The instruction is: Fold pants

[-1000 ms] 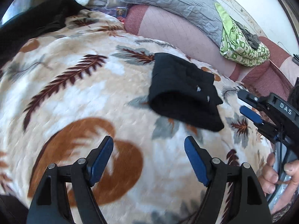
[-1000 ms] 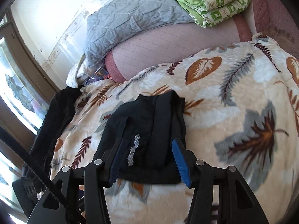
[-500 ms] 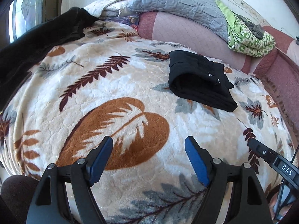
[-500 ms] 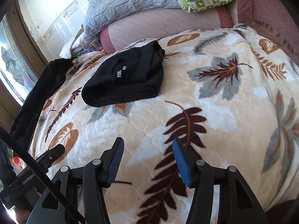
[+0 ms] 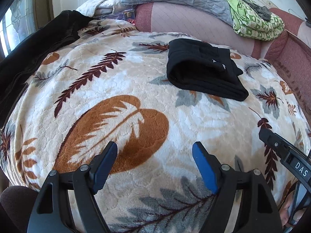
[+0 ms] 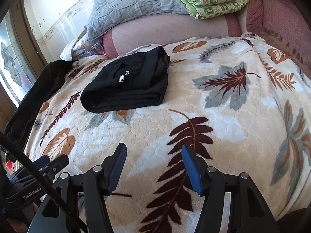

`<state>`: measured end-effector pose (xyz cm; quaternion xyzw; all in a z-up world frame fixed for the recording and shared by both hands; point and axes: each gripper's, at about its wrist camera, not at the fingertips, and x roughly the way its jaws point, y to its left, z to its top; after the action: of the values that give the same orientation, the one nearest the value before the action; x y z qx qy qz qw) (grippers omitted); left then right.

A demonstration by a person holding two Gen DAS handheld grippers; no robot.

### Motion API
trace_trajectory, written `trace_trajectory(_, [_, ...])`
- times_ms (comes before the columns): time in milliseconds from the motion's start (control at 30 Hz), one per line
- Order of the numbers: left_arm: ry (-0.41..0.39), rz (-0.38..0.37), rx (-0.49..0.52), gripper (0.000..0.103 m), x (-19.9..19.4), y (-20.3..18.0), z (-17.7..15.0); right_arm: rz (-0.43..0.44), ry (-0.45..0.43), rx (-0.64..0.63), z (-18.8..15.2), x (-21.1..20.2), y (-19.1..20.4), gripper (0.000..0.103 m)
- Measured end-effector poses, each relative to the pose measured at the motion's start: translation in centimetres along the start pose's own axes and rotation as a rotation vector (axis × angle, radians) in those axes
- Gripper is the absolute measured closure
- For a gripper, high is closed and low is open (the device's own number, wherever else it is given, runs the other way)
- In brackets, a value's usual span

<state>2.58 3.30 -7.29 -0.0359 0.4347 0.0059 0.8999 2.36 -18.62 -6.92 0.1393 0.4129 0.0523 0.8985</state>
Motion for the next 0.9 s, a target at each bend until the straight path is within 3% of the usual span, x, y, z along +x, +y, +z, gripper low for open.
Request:
trace_trajectory(300, [-0.006,0.039,0.041,0.023,1.1,-0.4,-0.2,0.001,0.021,0.025,-0.1,0.8,-0.5,0.038])
trace_trajectory(900, [-0.012,0.037,0.054,0.011,1.8,-0.5,-0.3,-0.017,0.019,0.002,-0.2,1.4,-0.2,0.033])
